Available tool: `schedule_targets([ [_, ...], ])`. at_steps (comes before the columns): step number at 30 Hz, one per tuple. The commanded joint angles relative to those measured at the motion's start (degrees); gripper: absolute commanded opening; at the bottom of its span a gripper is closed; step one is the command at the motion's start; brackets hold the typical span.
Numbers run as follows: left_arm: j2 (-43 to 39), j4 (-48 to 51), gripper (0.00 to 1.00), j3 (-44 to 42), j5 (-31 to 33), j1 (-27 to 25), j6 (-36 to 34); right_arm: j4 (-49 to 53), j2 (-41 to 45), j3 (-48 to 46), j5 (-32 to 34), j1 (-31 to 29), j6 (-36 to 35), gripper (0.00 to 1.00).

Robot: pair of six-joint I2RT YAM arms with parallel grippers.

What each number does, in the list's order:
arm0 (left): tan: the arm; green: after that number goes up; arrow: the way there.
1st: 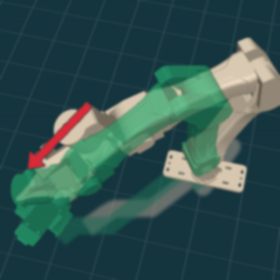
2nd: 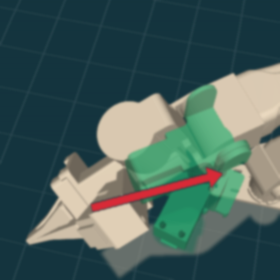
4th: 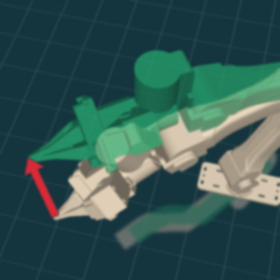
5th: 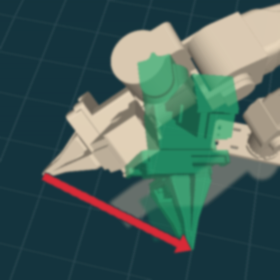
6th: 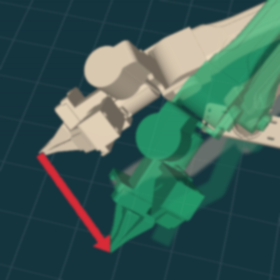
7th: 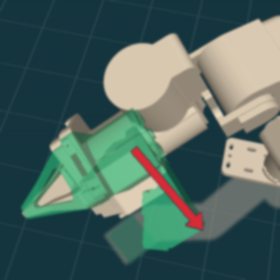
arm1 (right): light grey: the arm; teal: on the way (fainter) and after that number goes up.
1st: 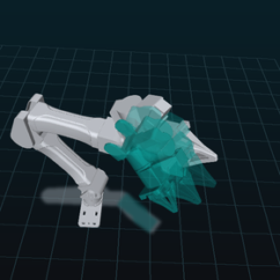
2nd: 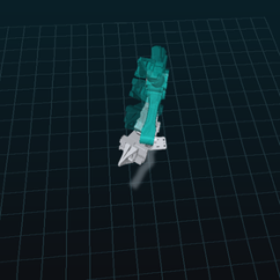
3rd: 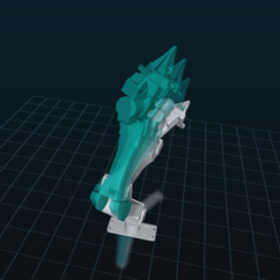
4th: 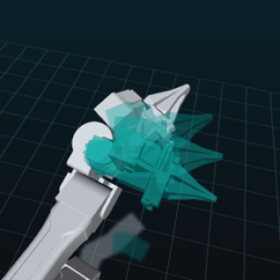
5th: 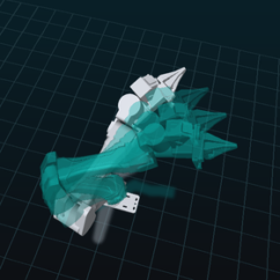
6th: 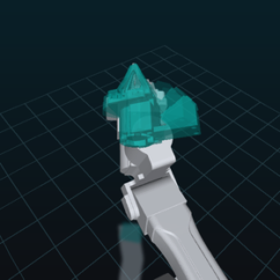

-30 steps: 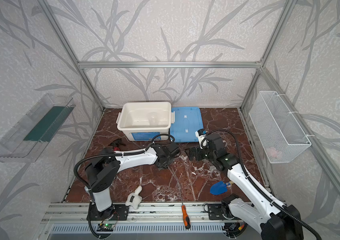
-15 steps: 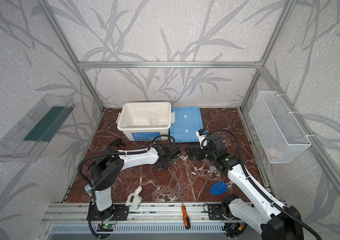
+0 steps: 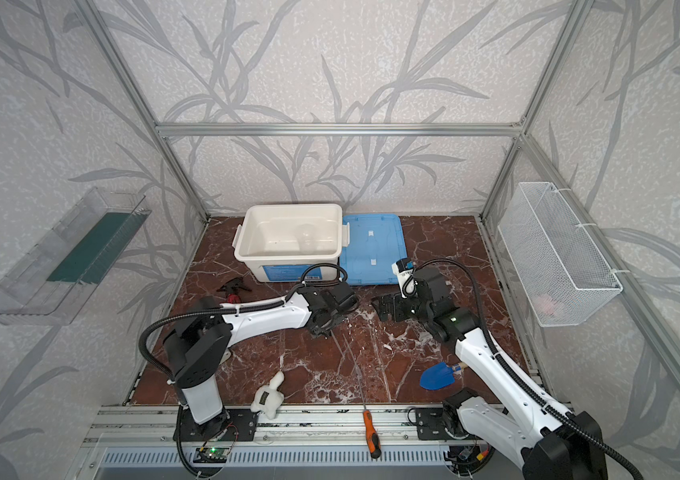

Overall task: Organize the chemistry lab equipment
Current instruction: 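Close the left gripper on the pipette and lift it, then carry the pipette over the bin with the left while the right reaches toward the bin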

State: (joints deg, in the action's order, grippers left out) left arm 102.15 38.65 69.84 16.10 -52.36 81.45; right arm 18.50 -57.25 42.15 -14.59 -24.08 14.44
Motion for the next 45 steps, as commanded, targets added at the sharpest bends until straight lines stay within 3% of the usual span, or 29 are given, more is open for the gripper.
schedule_targets([
  [1, -7.2, 4.9, 0.0, -0.8, 6.7, 0.2, -3.1, 1.4, 1.3, 1.5, 0.5, -0.3, -0.9, 0.99],
  [5, -14.0, 6.7, 0.0, -0.6, 12.8, 0.3, -6.8, 1.3, 1.3, 2.3, 0.1, -0.3, -0.7, 0.99],
  [11, -19.9, 3.6, 0.01, 5.8, 18.9, 4.4, -25.3, -0.6, -0.8, 5.9, -2.5, -0.3, -0.1, 0.99],
  [16, -18.6, -2.5, 0.01, 14.7, 10.9, 11.9, -39.2, -4.9, -4.7, 11.4, -9.0, -0.5, 0.9, 0.99],
  [21, -11.3, -3.9, 0.01, 26.6, 3.7, 16.2, -50.1, -7.9, -10.5, 18.9, -13.3, -1.1, 2.7, 0.99],
  [31, 5.6, -3.5, 0.0, 44.3, -12.9, 26.7, -53.0, -19.7, -22.9, 29.3, -20.1, -1.2, 12.6, 1.0],
  [35, 13.7, -1.9, 0.0, 51.5, -15.2, 29.1, -53.4, -16.6, -27.8, 34.1, -16.4, -1.4, 13.1, 0.98],
  [38, 19.5, -1.9, 0.0, 56.0, -20.6, 31.4, -53.0, -11.1, -30.7, 37.9, -12.3, -2.2, 10.5, 0.98],
  [41, 22.9, -5.0, 0.0, 57.0, -25.3, 32.4, -52.1, -7.4, -33.4, 40.7, -10.4, -2.8, 8.3, 0.98],
  [45, 27.2, -5.7, 0.0, 58.8, -26.7, 32.4, -51.2, -7.6, -36.3, 41.7, -10.2, -2.9, 8.3, 0.98],
])
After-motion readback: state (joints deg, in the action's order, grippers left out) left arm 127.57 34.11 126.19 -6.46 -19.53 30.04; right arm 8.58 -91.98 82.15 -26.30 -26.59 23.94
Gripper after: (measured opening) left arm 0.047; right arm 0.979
